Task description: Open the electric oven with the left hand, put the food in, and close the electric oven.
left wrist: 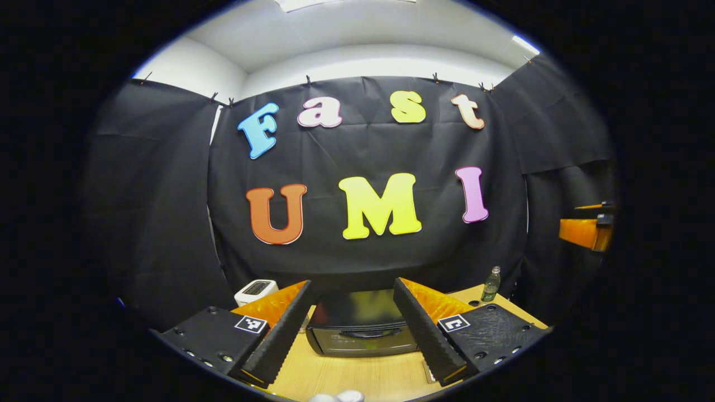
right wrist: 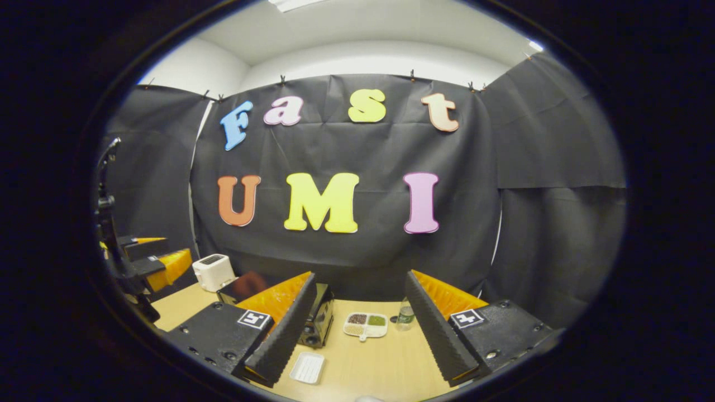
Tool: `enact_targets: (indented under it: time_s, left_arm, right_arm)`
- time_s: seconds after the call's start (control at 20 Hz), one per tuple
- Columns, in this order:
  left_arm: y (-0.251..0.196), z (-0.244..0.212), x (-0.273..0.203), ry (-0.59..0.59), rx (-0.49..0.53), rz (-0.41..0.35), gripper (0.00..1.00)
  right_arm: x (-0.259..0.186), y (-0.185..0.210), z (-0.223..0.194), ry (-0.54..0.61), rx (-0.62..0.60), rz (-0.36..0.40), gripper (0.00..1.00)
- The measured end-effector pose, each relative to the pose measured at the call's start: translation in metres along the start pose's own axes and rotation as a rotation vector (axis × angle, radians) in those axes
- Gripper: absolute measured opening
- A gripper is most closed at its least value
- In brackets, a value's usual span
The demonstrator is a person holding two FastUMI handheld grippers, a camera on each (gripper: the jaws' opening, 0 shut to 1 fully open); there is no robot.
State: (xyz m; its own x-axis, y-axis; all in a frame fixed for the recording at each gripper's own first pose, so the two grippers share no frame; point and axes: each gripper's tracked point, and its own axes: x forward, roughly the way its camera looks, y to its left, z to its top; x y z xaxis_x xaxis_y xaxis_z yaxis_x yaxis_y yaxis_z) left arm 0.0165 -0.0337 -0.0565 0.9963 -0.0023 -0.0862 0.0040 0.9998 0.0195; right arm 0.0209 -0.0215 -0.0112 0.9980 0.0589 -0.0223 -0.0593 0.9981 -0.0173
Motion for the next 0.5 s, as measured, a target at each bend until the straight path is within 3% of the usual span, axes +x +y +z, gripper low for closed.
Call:
enact_targets:
  time_s: [0.5]
  left_arm:
    - [0.032, 0.035, -0.052, -0.016, -0.030, 0.033, 0.95]
  right_arm:
    - [-0.019, 0.016, 0.009, -0.006, 0.022, -0.042, 0.99]
